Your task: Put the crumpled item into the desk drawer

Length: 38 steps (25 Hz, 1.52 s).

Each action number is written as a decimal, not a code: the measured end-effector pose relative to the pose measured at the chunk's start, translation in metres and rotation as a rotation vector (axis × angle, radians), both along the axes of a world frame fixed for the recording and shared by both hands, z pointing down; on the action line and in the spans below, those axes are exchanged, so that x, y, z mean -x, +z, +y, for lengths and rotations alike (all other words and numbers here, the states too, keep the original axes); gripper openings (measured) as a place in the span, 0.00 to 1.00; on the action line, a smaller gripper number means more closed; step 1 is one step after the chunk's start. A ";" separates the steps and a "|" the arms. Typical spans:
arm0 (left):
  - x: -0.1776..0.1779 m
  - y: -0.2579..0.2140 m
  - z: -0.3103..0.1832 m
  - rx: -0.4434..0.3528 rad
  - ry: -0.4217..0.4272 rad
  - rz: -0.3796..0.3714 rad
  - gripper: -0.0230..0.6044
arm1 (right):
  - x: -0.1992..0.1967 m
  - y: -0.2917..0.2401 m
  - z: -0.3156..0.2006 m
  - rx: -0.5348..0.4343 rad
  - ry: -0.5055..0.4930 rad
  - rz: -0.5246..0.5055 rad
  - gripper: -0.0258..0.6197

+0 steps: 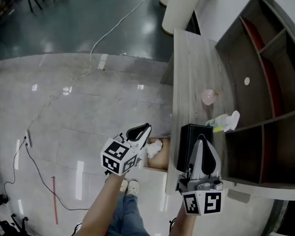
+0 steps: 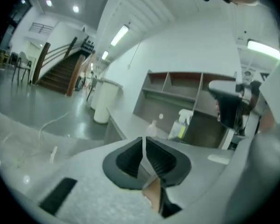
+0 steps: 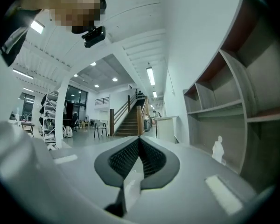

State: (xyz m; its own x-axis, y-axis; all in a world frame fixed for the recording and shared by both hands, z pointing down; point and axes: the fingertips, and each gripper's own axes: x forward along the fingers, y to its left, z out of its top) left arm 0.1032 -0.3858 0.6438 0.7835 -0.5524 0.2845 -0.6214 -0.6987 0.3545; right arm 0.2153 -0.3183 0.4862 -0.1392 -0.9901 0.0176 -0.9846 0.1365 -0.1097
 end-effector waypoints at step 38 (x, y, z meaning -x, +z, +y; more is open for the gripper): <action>0.112 -0.346 0.066 -0.602 -0.187 0.021 0.04 | 0.017 -0.160 0.048 -0.203 -0.105 0.079 0.05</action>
State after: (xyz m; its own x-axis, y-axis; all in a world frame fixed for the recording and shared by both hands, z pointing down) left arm -0.0086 -0.3199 0.2977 0.6603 -0.7390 -0.1338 -0.7494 -0.6599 -0.0537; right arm 0.1979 -0.2698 0.3264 -0.2477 -0.9547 -0.1650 -0.9682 0.2500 0.0070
